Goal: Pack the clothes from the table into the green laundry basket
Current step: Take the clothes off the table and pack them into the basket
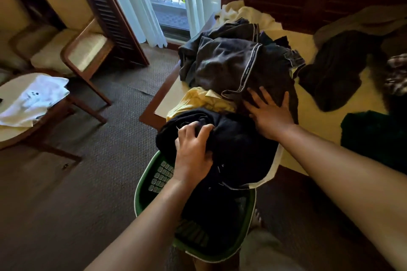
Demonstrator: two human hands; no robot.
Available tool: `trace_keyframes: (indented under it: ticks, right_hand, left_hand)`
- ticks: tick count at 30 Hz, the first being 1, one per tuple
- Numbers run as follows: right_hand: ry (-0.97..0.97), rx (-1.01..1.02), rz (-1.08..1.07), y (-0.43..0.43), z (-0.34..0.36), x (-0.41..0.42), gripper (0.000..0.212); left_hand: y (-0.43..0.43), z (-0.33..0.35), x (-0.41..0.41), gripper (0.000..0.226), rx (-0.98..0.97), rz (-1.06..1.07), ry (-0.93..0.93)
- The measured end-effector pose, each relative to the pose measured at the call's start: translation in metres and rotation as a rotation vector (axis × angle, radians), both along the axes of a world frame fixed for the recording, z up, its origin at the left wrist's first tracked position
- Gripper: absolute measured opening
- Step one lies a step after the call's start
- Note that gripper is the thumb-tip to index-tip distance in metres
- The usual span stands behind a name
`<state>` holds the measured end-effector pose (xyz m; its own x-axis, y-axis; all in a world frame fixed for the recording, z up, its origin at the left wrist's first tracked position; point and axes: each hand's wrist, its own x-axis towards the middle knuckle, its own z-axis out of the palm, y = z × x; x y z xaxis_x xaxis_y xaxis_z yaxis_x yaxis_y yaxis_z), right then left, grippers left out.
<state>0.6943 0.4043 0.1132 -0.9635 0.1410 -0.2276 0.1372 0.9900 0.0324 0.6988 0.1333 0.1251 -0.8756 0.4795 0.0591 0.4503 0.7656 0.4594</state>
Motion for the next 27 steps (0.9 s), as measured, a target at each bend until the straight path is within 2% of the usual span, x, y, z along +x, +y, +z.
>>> trace_keyframes:
  ticks: [6, 9, 12, 15, 17, 21, 24, 27]
  right_hand:
    - [-0.011, -0.04, -0.024, 0.044, -0.015, -0.042, 0.059]
    - [-0.021, -0.091, -0.066, 0.062, -0.012, -0.061, 0.065]
    - [-0.037, -0.126, -0.118, 0.072, -0.005, -0.07, 0.068]
    - [-0.034, -0.138, -0.128, 0.074, -0.007, -0.069, 0.065]
    - [-0.019, -0.139, -0.144, 0.075, -0.01, -0.068, 0.063]
    - [-0.041, -0.112, -0.146, 0.062, -0.008, -0.058, 0.062]
    - [0.094, -0.103, -0.056, 0.029, -0.015, -0.02, 0.055]
    - [0.017, -0.145, -0.07, 0.003, -0.034, 0.022, 0.054]
  left_hand:
    - [0.052, -0.005, -0.018, 0.126, -0.377, -0.115, 0.021]
    - [0.076, -0.013, -0.032, 0.135, -0.491, -0.181, -0.023]
    - [0.093, -0.016, -0.04, 0.122, -0.593, -0.179, -0.073]
    - [0.099, -0.002, -0.041, 0.072, -0.565, -0.175, -0.059]
    - [0.088, 0.006, -0.037, 0.057, -0.503, -0.217, -0.052]
    - [0.03, 0.008, 0.003, 0.066, -0.413, -0.384, -0.137]
    - [-0.011, -0.005, 0.035, 0.073, -0.34, -0.297, -0.119]
    - [-0.036, -0.013, 0.045, 0.074, -0.259, -0.192, -0.094]
